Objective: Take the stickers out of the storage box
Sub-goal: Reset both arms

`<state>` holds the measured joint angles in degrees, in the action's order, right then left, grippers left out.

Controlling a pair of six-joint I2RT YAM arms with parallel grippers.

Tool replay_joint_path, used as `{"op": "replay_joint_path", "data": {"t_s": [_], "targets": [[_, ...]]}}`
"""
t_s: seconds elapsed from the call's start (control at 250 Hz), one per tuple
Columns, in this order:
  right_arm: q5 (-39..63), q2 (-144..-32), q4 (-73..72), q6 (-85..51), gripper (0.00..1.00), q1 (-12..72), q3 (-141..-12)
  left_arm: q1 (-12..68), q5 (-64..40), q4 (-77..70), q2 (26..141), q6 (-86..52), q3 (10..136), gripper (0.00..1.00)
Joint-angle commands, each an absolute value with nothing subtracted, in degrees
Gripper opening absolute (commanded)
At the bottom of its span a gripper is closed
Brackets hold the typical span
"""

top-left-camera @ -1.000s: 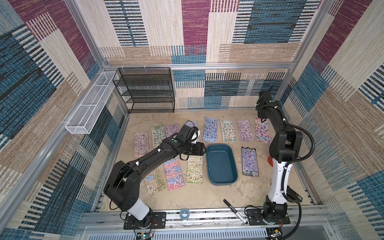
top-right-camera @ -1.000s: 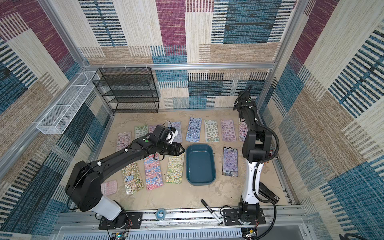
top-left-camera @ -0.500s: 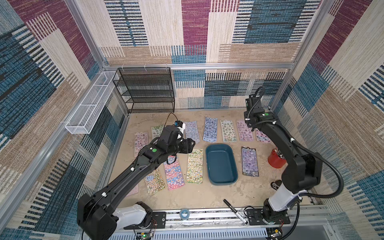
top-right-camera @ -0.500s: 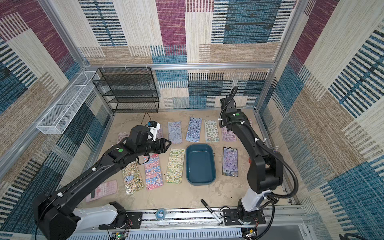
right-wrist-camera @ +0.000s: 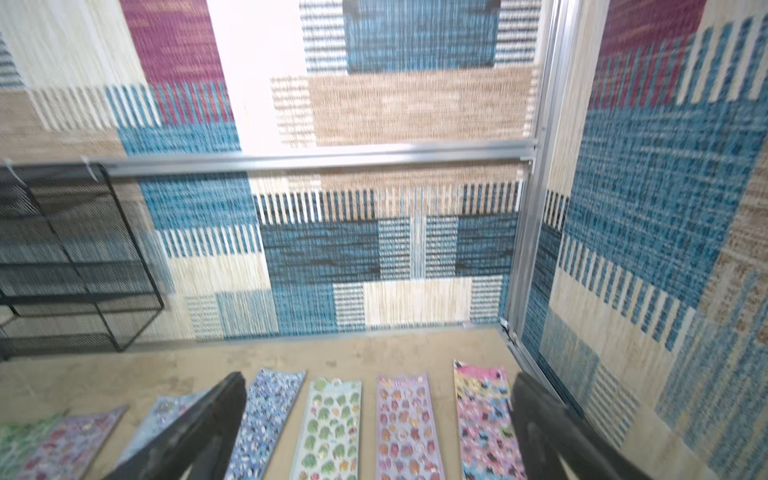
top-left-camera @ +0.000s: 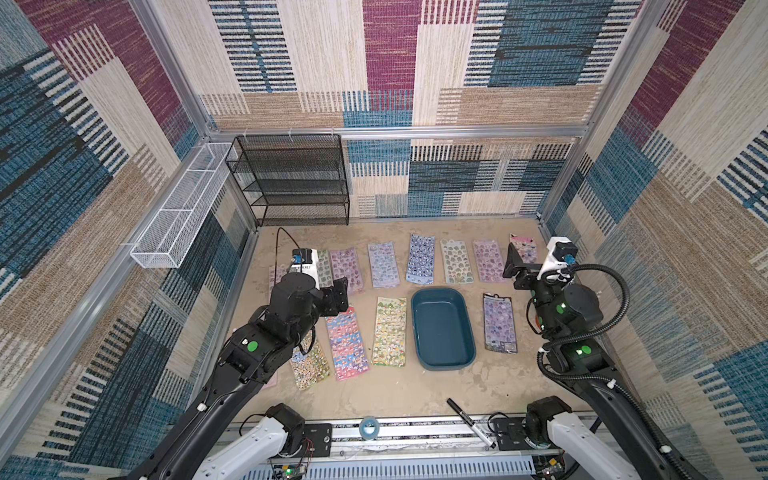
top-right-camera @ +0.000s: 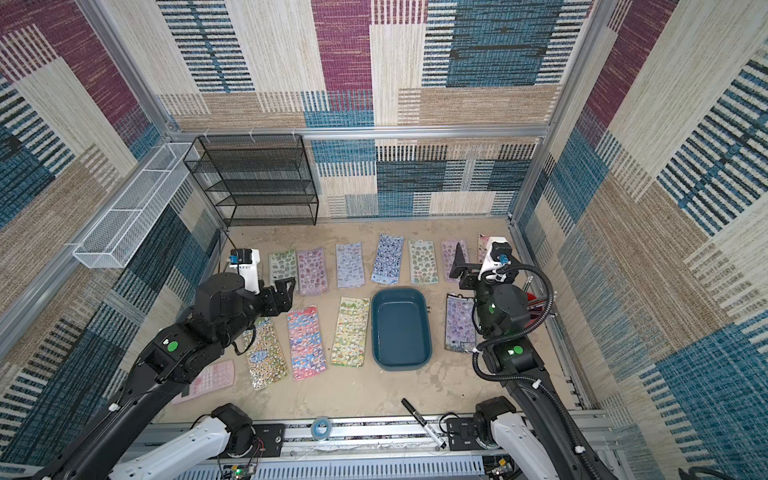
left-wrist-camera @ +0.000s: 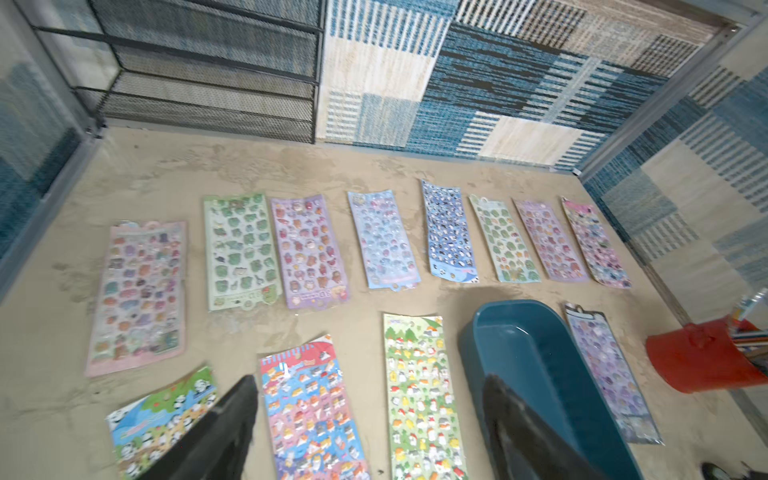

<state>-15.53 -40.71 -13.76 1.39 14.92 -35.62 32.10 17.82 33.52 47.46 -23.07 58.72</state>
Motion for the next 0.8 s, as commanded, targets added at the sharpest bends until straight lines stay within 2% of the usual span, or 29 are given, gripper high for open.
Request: {"op": "replay_joint_path", "data": {"t_s": [0.0, 0.168, 0.236, 0.336, 0.432, 0.568, 0.796], "targets": [[-9.7, -40.1, -23.9, 2.8, 0.99, 15.0, -32.3, 32.0, 24.8, 34.6, 44.3, -20.5, 57.4, 1.00], [-7.5, -39.1, -26.8, -0.6, 0.99, 14.9, -25.3, 32.0, 30.6, 31.8, 37.5, -15.1, 52.7, 1.00], [-8.1, -37.8, -34.5, -2.5, 0.99, 15.0, -18.7, 32.0, 32.9, 29.3, 34.5, -10.4, 49.8, 1.00], [-12.1, -35.8, -43.8, -5.3, 0.99, 15.0, -9.9, 32.0, 30.4, 23.8, 30.1, -1.0, 43.3, 1.00], [-12.4, -35.1, -45.1, -4.1, 0.99, 15.0, -6.7, 32.0, 30.1, 21.6, 27.8, -0.4, 38.8, 1.00], [-14.7, -39.6, -40.4, -0.5, 0.99, 15.0, -7.7, 32.0, 27.8, 19.6, 28.7, 0.9, 35.8, 1.00], [-15.8, -50.1, -46.9, 1.5, 0.99, 14.9, -5.9, 32.0, 29.4, 7.0, 38.3, 5.7, 31.5, 1.00]]}}
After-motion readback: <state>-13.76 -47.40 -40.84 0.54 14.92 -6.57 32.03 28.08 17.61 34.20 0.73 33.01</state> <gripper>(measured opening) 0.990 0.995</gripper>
